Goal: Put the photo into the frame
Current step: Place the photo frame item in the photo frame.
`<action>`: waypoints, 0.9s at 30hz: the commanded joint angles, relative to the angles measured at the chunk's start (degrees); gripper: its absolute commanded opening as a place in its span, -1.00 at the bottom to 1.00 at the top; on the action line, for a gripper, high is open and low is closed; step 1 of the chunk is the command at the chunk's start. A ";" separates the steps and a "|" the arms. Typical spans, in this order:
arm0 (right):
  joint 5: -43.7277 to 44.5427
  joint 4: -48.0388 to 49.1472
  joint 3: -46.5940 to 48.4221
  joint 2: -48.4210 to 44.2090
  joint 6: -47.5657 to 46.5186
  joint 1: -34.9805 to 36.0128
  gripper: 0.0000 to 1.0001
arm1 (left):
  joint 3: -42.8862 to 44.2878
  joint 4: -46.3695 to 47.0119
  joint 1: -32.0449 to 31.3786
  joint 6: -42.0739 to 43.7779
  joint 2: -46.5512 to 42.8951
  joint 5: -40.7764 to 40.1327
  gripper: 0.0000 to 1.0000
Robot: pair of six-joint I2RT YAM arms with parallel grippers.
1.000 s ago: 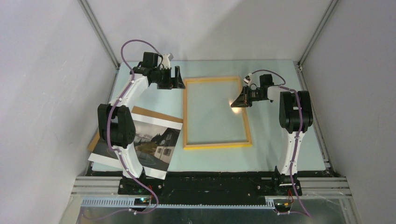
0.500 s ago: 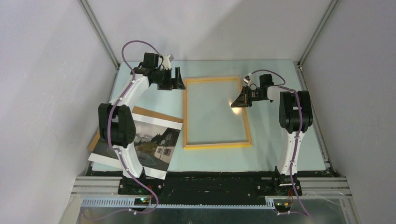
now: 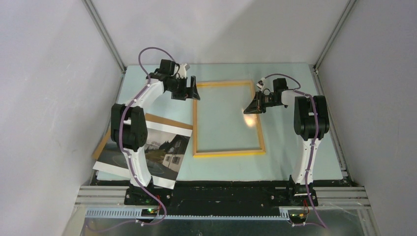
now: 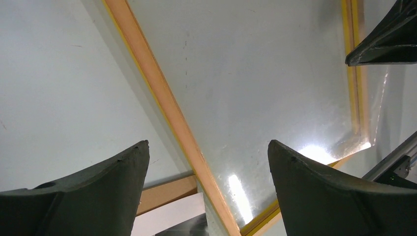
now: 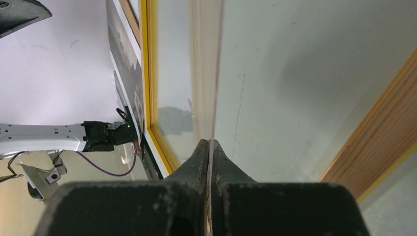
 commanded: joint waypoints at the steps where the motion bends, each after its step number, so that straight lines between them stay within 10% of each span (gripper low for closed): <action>1: 1.53 -0.81 2.62 0.46 -1.32 0.44 -1.00 | 2.70 1.20 -0.49 -0.86 0.56 -0.68 0.89; 27: 2.36 3.09 1.22 1.54 2.88 0.83 -1.00 | -0.36 2.26 -1.98 -2.84 1.68 -3.36 0.89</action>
